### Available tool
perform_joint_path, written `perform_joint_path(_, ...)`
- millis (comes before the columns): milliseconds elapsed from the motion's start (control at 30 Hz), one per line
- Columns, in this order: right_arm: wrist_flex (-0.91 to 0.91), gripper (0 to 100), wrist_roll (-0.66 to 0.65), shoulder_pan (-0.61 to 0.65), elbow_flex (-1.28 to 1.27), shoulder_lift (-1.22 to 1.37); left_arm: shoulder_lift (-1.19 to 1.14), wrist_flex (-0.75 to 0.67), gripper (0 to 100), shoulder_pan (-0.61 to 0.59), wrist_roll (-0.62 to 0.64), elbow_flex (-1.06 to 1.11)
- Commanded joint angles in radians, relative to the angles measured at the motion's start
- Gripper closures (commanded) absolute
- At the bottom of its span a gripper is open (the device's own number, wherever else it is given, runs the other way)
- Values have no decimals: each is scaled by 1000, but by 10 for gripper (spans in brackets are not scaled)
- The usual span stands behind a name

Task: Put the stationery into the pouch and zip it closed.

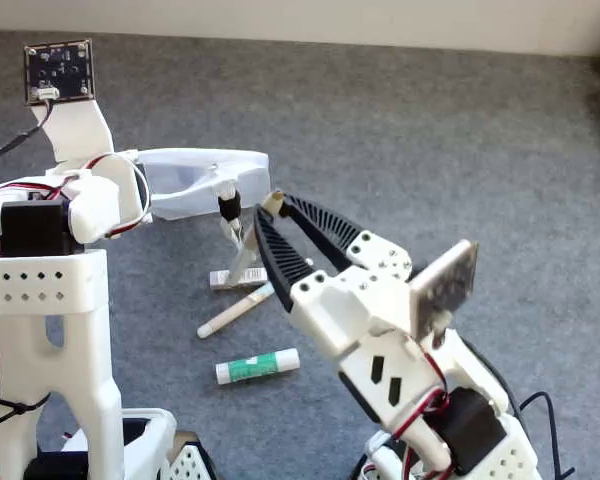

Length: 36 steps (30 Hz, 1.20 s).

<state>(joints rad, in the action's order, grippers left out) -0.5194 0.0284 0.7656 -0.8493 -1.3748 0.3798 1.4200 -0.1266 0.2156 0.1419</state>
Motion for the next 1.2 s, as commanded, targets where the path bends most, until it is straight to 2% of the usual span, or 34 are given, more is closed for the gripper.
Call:
perform_joint_path(0, 125, 994, -66, 30, 76, -16, -38, -6, 992, -8, 12, 53)
perform_joint_path(300, 433, 994, -101, 31, -7, -4, -39, -6, 992, -8, 12, 53)
perform_joint_path(567, 616, 994, -106, 25, -10, 216, -41, -5, 992, -8, 12, 53)
perform_joint_path(733, 717, 994, -233, 27, -10, 348, -41, -5, 992, -8, 12, 53)
perform_joint_path(1167, 760, 994, -370, 31, -16, 473, -41, -5, 992, -10, 12, 53)
